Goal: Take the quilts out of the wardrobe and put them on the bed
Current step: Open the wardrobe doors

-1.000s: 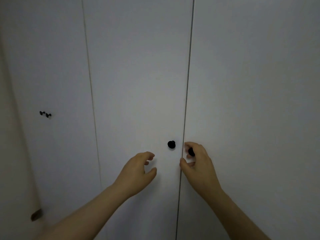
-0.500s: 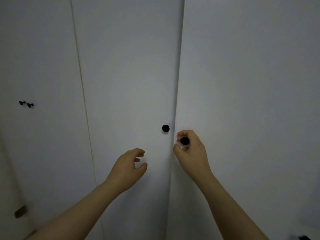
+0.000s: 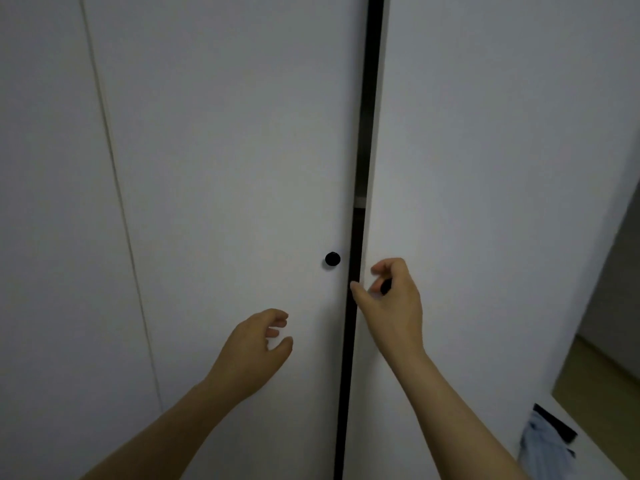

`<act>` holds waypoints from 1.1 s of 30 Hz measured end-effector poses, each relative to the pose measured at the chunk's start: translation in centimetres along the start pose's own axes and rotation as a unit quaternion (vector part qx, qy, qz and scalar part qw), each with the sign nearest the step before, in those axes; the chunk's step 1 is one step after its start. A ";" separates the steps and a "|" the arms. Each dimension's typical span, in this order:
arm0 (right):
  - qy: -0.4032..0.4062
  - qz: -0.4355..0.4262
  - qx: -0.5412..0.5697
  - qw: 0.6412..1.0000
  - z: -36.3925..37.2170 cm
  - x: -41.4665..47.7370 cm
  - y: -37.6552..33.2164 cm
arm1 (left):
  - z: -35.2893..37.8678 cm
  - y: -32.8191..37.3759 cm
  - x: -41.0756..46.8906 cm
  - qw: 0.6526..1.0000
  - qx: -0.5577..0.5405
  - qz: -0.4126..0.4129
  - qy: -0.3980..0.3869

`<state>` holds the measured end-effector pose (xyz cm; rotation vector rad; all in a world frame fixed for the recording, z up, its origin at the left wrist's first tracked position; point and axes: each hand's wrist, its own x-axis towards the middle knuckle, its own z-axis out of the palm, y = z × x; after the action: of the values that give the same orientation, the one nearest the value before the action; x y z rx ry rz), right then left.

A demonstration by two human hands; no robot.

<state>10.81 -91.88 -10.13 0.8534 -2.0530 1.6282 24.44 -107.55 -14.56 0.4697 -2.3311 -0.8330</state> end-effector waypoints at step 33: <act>0.127 -0.063 -0.209 0.968 -4.4 -3.5 -5.1 | 10.1 6.0 -5.0 0.933 -0.330 -0.025 -0.140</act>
<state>16.47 -87.57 -7.48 0.5787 -2.0057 1.1115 20.93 -96.11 -18.94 0.1178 -2.1005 -1.7113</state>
